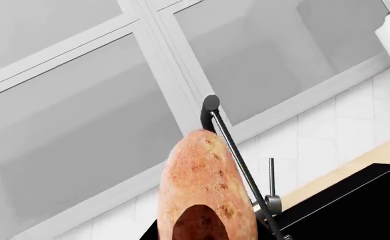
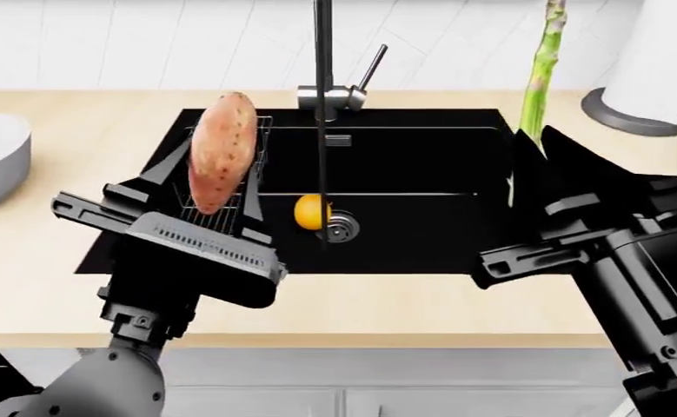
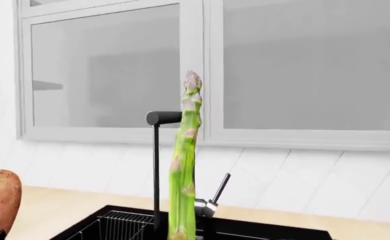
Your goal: Pick the sweet potatos and asparaguss from the sink and place them in one bowl. Place the orange in the other bowl. Then turn off the sink faucet.
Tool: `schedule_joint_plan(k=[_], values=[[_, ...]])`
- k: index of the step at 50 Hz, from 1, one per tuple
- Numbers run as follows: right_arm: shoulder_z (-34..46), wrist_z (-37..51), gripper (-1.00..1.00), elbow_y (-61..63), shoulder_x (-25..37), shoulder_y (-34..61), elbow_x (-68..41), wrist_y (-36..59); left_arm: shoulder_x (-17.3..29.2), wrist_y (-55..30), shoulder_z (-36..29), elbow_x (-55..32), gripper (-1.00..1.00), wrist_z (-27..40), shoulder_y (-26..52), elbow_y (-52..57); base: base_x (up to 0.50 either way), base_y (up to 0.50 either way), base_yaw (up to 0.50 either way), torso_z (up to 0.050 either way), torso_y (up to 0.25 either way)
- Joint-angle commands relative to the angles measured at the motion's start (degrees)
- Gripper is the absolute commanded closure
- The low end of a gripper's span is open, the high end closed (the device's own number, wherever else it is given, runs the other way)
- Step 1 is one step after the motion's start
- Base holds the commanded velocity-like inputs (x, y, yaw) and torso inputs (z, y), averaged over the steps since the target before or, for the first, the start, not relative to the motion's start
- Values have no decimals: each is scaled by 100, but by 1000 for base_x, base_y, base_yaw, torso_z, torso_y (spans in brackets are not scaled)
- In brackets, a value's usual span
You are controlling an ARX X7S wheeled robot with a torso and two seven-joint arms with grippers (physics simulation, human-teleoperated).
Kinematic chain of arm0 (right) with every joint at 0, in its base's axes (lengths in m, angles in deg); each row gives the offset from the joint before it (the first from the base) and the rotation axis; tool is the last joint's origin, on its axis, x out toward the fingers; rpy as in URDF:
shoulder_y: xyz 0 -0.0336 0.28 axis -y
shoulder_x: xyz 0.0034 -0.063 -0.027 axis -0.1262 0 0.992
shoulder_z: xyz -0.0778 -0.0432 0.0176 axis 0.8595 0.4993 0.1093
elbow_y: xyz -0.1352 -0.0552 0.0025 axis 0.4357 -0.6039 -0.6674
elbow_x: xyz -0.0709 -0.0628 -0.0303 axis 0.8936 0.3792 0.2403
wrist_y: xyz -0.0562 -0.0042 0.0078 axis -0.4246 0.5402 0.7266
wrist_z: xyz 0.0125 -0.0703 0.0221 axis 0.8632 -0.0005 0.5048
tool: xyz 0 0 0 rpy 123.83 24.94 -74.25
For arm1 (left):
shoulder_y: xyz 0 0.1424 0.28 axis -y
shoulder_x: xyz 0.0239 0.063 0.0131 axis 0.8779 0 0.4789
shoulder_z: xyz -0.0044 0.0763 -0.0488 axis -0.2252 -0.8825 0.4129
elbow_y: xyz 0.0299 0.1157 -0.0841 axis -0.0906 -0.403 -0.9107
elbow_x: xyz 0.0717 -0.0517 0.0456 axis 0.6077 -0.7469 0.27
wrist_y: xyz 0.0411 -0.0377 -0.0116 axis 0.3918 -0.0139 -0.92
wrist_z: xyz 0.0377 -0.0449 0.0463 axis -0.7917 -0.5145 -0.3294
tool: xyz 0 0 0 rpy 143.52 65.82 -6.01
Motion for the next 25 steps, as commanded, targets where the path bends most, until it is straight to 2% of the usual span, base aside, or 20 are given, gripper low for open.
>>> schedule_joint_plan(k=[1, 25], values=[[-76, -16, 100, 191, -58, -176, 275, -154, -155, -145, 383, -435, 100, 299, -168, 235, -8, -500, 0, 0, 0], [-225, -76, 100, 260, -38, -320, 196, -405, -160, -83, 162, -183, 100, 364, -111, 417, -6, -500, 0, 0, 0]])
